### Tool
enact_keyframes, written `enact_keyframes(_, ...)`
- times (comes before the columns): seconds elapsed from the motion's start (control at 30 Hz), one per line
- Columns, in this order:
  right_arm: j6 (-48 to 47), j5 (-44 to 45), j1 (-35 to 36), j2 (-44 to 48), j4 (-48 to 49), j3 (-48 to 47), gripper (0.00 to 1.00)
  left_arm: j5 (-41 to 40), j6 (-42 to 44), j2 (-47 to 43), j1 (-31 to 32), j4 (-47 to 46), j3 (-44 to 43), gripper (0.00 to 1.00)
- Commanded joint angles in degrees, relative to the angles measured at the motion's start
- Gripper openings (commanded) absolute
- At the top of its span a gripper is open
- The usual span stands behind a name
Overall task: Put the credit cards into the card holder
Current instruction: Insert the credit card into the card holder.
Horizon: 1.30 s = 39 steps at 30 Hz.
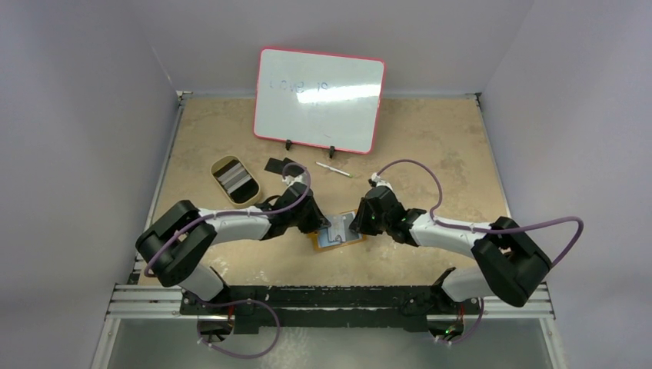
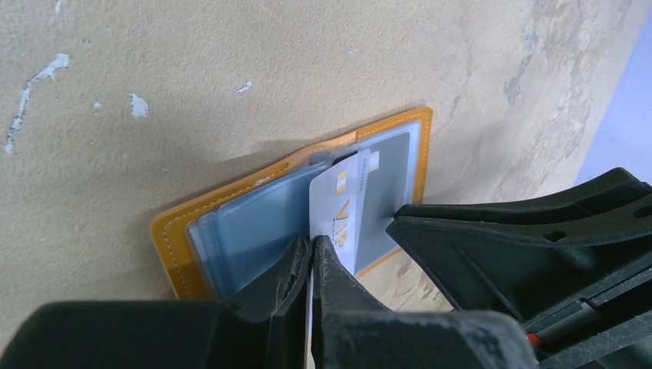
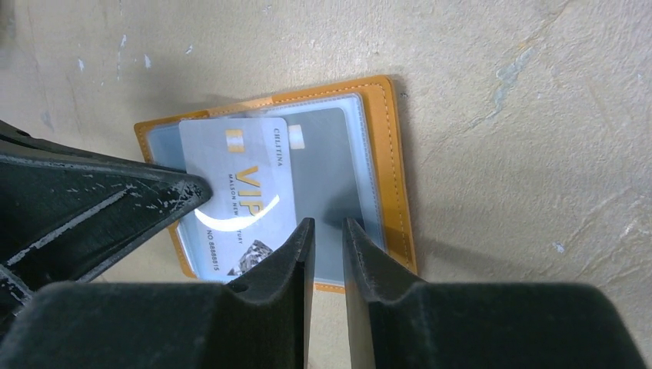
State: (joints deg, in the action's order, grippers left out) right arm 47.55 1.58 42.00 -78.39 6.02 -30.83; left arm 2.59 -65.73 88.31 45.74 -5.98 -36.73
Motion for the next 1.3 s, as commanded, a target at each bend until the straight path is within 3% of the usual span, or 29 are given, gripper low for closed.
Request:
enact_keyframes(0.0, 0.1, 1.4, 0.1, -1.1, 0.3, 0.4, 0.22, -2.1, -1.9, 0.8, 0.7, -0.9, 0.4, 0.00)
enact_keyframes(0.4, 1.2, 0.2, 0.1, -0.7, 2.1, 1.5, 0.22, -6.1, -6.5, 3.9, 3.5, -8.2, 2.2, 0.00)
enact_keyframes(0.77, 2.3, -1.8, 0.1, 3.8, -1.2, 1.7, 0.22, -8.1, -5.4, 4.9, 5.0, -8.8, -0.5, 0.00)
enact_keyframes(0.87, 2.3, 1.3, 0.1, 6.7, -4.9, 0.7, 0.23, -8.4, -3.4, 4.6, 5.0, -5.6, -3.1, 0.00)
enact_keyframes(1.07, -0.1, 3.9, -2.6, 10.0, -8.9, 0.5, 0.34, -8.8, -2.1, 2.9, 5.1, -1.9, -4.8, 0.20)
enact_keyframes(1.27, -2.6, 1.9, -7.0, 9.7, -7.4, 2.3, 0.37, -8.3, -1.7, 2.0, 5.6, -0.4, -6.0, 0.26)
